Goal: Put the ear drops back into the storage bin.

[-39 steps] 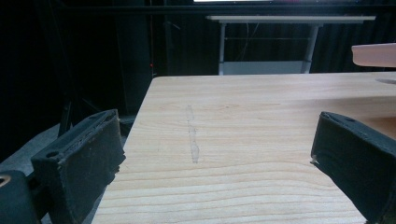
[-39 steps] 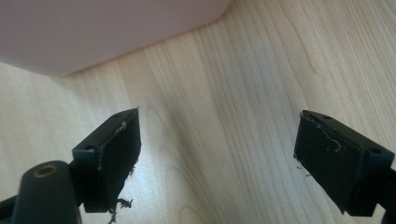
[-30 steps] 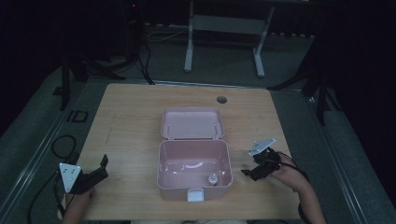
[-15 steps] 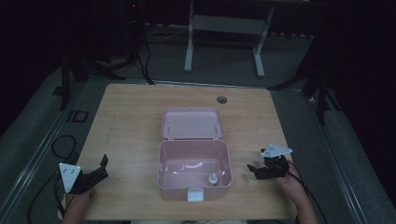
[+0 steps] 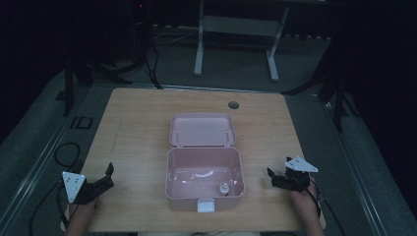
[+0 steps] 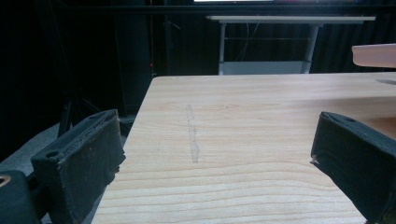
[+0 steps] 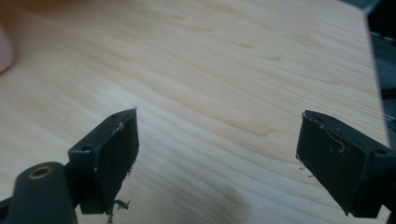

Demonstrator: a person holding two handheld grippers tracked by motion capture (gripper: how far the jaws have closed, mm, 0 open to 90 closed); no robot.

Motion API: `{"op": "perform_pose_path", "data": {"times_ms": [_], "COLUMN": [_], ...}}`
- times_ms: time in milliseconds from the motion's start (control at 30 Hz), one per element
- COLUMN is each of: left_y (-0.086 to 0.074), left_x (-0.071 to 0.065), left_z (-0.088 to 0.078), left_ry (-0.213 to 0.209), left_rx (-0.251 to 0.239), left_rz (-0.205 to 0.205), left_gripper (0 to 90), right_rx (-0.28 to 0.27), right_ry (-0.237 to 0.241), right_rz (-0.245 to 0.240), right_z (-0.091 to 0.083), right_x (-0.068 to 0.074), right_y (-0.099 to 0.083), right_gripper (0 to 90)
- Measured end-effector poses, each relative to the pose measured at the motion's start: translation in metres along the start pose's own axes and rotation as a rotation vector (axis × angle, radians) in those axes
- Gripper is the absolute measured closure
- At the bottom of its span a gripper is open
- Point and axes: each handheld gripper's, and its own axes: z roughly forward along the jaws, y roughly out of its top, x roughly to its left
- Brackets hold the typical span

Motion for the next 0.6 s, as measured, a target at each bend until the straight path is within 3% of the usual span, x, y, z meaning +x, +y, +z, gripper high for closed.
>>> {"op": "perform_pose_path", "data": {"times_ms": [100, 167, 333, 467, 600], "left_y": [0.0, 0.0, 0.0, 0.0, 0.0], "left_x": [0.0, 0.0, 0.0, 0.0, 0.0], "left_z": [0.0, 0.0, 0.0, 0.0, 0.0], "left_ry": [-0.002, -0.002, -0.003, -0.002, 0.0], "left_rx": [0.0, 0.0, 0.004, 0.005, 0.005], "left_rz": [0.003, 0.003, 0.001, 0.001, -0.003], "left_gripper": [2.4, 2.4, 2.4, 2.4, 2.3], "right_rx": [-0.024, -0.026, -0.078, -0.093, -0.086], "right_ry": [-0.024, -0.029, -0.099, -0.134, -0.144], "right_rz": [0.057, 0.066, 0.132, 0.155, 0.143], "right_z": [0.0, 0.0, -0.005, -0.005, -0.004], "right_x": [-0.002, -0.003, -0.007, -0.009, -0.007], "right_y": [-0.004, -0.005, -0.011, -0.013, -0.014], "right_gripper": [12.6, 12.6, 12.9, 12.9, 12.9]}}
